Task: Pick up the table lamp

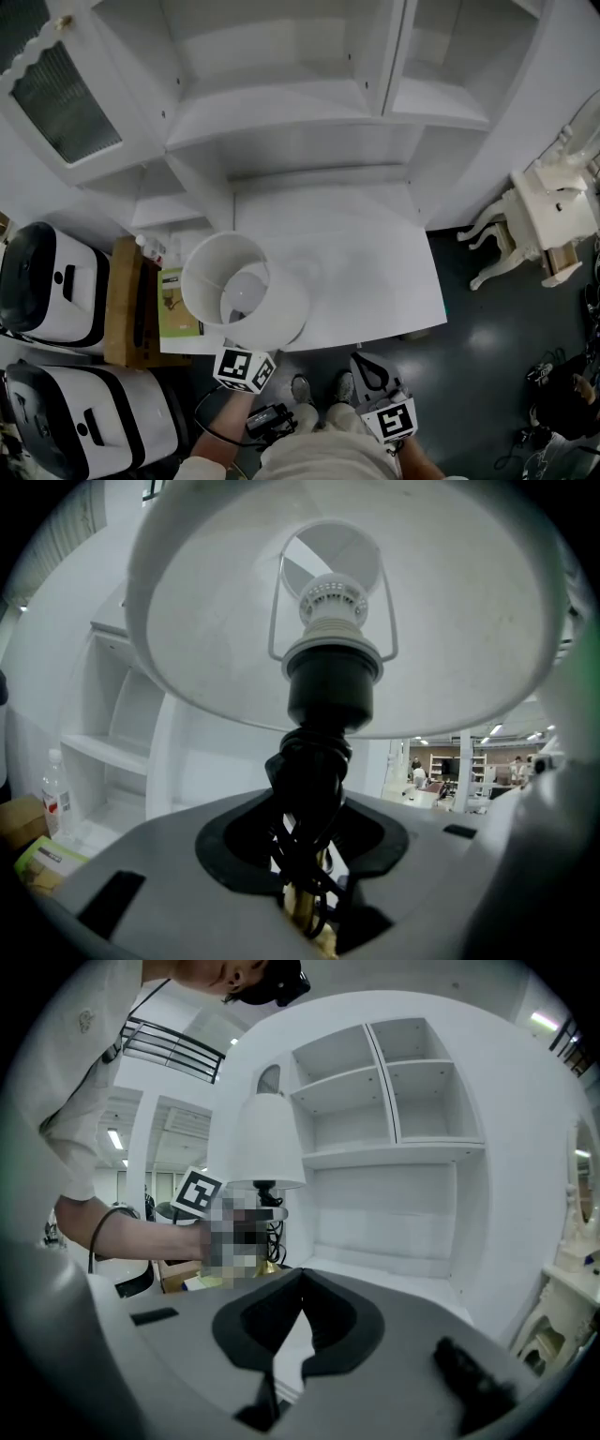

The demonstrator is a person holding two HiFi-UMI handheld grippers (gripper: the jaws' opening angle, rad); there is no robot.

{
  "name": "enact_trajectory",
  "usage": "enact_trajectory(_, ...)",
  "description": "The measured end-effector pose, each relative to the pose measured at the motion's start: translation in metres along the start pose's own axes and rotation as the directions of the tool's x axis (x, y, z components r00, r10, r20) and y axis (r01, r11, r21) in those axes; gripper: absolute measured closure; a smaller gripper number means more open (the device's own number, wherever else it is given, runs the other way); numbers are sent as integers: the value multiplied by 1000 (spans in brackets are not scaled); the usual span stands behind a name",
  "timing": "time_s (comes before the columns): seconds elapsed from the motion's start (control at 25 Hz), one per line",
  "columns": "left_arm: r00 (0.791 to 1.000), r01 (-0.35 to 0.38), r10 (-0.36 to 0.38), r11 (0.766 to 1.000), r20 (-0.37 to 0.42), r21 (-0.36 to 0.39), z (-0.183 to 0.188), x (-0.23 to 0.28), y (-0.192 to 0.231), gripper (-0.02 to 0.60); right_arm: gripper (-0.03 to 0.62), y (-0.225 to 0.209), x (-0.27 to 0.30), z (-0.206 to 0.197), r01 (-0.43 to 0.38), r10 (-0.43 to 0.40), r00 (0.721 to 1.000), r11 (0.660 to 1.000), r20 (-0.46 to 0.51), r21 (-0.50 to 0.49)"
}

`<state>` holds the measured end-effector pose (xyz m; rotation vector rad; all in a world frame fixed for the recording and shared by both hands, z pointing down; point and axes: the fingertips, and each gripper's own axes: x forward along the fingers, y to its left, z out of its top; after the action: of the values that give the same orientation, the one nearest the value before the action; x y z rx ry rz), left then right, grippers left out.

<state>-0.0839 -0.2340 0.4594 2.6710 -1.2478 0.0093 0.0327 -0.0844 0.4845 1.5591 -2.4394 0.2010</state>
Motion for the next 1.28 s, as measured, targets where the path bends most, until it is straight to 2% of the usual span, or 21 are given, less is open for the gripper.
enact_trajectory(0.32,999,31,-31,1000,11,-3,32,-40,-41,423,582,-7,-8,27,-21,22,998,1000,60,-22)
enact_trajectory(0.6,999,47,-47,999,-7,17,29,-66,-77,423,582,-19,-21,30,-15,15,997,1000,71,-5)
enact_trajectory(1.0,1000,17,-17,1000,-13,-7,13,-93,-105,423,582,-32,-43,20,-26,27,997,1000,76,-7)
enact_trajectory(1.28,999,-43,43,998,-1,-35,5,-105,-125,423,582,-41,-55,13,-66,66,995,998,70,-2)
